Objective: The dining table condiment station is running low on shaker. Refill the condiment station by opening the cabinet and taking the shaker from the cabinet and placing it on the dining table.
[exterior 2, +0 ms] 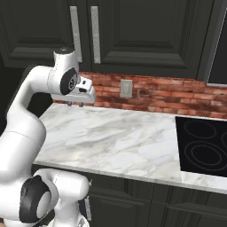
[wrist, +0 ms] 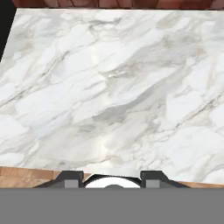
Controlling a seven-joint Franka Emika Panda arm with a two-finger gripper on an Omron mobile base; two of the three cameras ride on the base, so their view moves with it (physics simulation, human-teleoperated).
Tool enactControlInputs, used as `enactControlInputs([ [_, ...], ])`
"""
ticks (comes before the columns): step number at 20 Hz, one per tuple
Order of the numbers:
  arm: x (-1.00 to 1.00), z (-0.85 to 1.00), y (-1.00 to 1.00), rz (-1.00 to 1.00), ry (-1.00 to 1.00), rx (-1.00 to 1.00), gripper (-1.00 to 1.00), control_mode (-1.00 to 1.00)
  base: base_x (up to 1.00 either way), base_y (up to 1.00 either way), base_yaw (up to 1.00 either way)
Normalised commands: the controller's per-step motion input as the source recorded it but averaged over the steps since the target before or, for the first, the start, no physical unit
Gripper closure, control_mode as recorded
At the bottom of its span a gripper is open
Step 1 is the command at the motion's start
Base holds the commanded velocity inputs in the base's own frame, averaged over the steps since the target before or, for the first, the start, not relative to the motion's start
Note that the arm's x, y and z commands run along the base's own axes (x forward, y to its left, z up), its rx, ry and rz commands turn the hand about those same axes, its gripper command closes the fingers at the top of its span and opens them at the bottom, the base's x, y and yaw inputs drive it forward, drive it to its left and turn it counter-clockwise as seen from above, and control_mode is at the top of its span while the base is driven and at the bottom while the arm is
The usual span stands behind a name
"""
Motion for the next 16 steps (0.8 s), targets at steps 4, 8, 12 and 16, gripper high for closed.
enactControlInputs([
  [4, -0.26, 0.0, 0.02, 0.0, -0.13, -0.01, -1.0, -1.0, 0.0, 0.0, 0.0],
  [8, -0.82, 0.0, 0.0, 0.0, -0.58, -0.07, -1.0, -1.0, 0.0, 0.0, 0.0],
  [12, -0.75, 0.22, -0.09, -0.03, -0.84, -0.11, -1.0, -1.0, 0.0, 0.0, 0.0],
  [16, -0.31, 0.48, -0.08, -0.04, -0.76, -0.1, -1.0, -1.0, 0.0, 0.0, 0.0],
])
